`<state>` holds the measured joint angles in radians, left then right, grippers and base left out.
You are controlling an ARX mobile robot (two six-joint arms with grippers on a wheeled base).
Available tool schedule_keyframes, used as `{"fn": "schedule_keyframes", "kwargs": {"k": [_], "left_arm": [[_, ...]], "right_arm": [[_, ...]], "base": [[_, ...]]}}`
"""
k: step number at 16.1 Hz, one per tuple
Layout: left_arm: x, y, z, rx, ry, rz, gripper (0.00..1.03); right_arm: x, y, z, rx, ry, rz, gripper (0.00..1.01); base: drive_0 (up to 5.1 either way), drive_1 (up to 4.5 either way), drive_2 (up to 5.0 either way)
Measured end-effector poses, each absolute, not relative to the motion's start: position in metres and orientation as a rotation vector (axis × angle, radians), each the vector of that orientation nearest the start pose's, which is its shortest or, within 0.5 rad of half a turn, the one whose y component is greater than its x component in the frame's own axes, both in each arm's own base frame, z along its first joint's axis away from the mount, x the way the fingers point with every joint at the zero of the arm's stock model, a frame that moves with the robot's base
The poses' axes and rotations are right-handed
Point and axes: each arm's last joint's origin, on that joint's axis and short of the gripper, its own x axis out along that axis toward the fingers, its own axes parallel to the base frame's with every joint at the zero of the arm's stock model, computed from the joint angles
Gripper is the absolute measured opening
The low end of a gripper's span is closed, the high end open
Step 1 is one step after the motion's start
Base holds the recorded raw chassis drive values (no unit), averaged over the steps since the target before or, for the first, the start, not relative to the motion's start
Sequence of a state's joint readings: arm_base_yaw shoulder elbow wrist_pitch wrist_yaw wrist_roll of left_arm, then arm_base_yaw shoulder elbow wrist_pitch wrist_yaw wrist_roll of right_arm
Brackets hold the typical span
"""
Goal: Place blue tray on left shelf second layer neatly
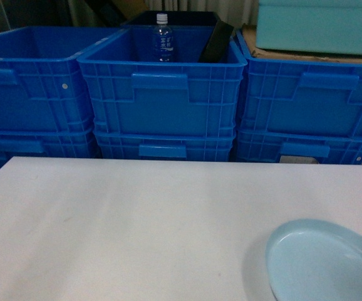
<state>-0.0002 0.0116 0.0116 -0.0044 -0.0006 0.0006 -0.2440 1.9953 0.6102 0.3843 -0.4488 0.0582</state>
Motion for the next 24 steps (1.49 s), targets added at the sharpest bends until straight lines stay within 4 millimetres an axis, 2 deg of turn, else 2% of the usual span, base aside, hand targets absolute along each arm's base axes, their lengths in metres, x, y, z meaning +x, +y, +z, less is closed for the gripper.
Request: {"fn": "schedule_keyframes", "kwargs": {"k": [2,5,6,7,8,9,10,11,12,15,17,19,24], "left_arm": [[0.098,0.000,0.166,0.001,0.004,0.001,0.98],[0.098,0.000,0.166,0.001,0.004,0.000,0.98],[0.098,0.000,0.166,0.000,0.004,0.001,0.98],[0.098,0.000,0.166,0.001,0.004,0.000,0.98],[0.098,0.000,0.166,0.001,0.004,0.001,0.98],[0.098,0.000,0.166,0.001,0.004,0.001,0.98],[0.098,0.000,0.166,0.001,0.005,0.000,0.98],[0.098,0.000,0.166,0.001,0.004,0.000,0.98],[0.098,0.000,0.166,0.000,0.004,0.000,0.98],[0.098,0.000,0.166,0.001,0.004,0.001,0.98],[0.098,0.000,0.166,0.000,0.004,0.000,0.98],[0.098,0.000,0.166,0.001,0.004,0.000,0.98],[0.098,0.000,0.166,0.001,0.004,0.000,0.98]], "right_arm": [[0.275,-0.054,0.040,0.400,0.939,0.179,0.02],[0.292,-0.024,0.129,0.322,0.743,0.340,0.02],[0.297,-0.017,0.155,0.284,0.669,0.368,0.02],[0.298,-0.010,0.190,0.205,0.545,0.337,0.02],[0.290,-0.011,0.225,0.092,0.375,0.232,0.02],[0.275,-0.013,0.251,0.027,0.285,0.153,0.02],[0.250,-0.010,0.279,-0.028,0.154,0.104,0.02],[0.219,-0.001,0.296,-0.065,0.023,0.084,0.02],[0.198,0.005,0.291,-0.061,-0.073,0.115,0.02],[0.181,-0.005,0.218,0.048,0.040,-0.029,0.02],[0.181,-0.012,0.217,0.050,-0.029,-0.044,0.02],[0.186,-0.013,0.211,0.039,0.000,-0.038,0.02],[0.184,-0.004,0.203,0.040,0.036,0.030,0.02]], "base": [[0.0,0.00,0.0],[0.0,0.00,0.0],[0.0,0.00,0.0],[0.0,0.00,0.0],[0.0,0.00,0.0],[0.0,0.00,0.0],[0.0,0.00,0.0],[0.0,0.00,0.0],[0.0,0.00,0.0],[0.0,0.00,0.0],[0.0,0.00,0.0],[0.0,0.00,0.0],[0.0,0.00,0.0]]}}
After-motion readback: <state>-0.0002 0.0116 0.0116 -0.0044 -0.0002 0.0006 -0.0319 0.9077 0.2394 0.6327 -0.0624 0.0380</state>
